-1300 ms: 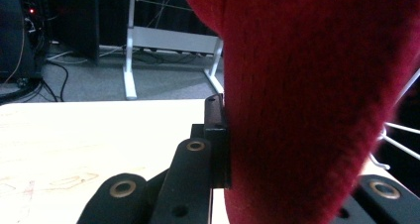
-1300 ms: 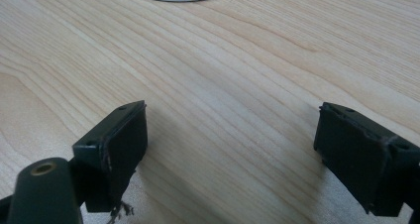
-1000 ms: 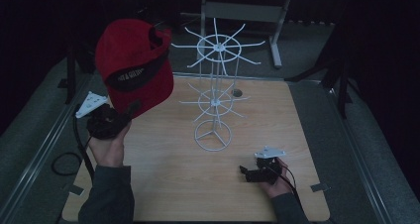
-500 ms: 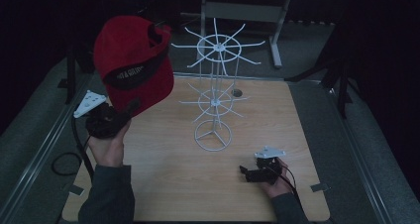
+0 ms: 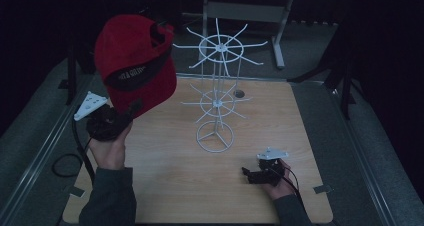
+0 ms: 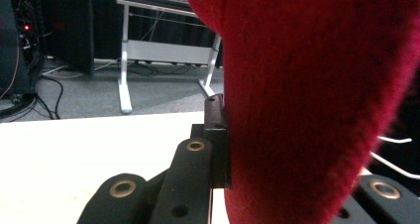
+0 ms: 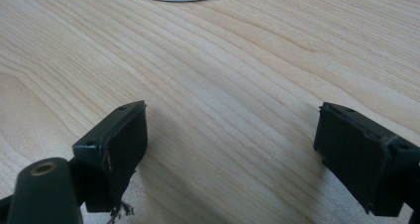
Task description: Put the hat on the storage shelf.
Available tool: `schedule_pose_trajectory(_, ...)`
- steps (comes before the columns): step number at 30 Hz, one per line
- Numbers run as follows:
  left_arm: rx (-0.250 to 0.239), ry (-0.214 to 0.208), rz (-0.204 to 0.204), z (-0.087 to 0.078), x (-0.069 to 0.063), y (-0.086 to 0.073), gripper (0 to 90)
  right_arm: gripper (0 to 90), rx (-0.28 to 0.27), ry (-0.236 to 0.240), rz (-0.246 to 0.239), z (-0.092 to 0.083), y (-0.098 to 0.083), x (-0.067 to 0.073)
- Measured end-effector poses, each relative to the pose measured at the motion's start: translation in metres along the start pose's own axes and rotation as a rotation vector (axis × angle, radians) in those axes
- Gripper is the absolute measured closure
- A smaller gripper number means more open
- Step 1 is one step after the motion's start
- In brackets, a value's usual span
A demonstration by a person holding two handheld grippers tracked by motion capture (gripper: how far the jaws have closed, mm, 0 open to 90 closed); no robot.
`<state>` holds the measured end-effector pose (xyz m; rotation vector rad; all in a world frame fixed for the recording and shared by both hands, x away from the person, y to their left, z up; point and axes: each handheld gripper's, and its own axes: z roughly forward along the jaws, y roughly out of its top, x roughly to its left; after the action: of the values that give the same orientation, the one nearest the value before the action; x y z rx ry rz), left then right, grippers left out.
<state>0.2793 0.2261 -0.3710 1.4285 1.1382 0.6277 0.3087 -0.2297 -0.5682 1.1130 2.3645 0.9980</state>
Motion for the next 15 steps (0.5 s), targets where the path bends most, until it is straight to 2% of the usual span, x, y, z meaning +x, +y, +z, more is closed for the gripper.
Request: schedule_pose_trajectory(15,-0.028,-0.017,0.011,-0.0048,-0.0053,0.0024,85.2,13.1,0.000,0.000,-0.001,0.0000,0.0000,-0.0001)
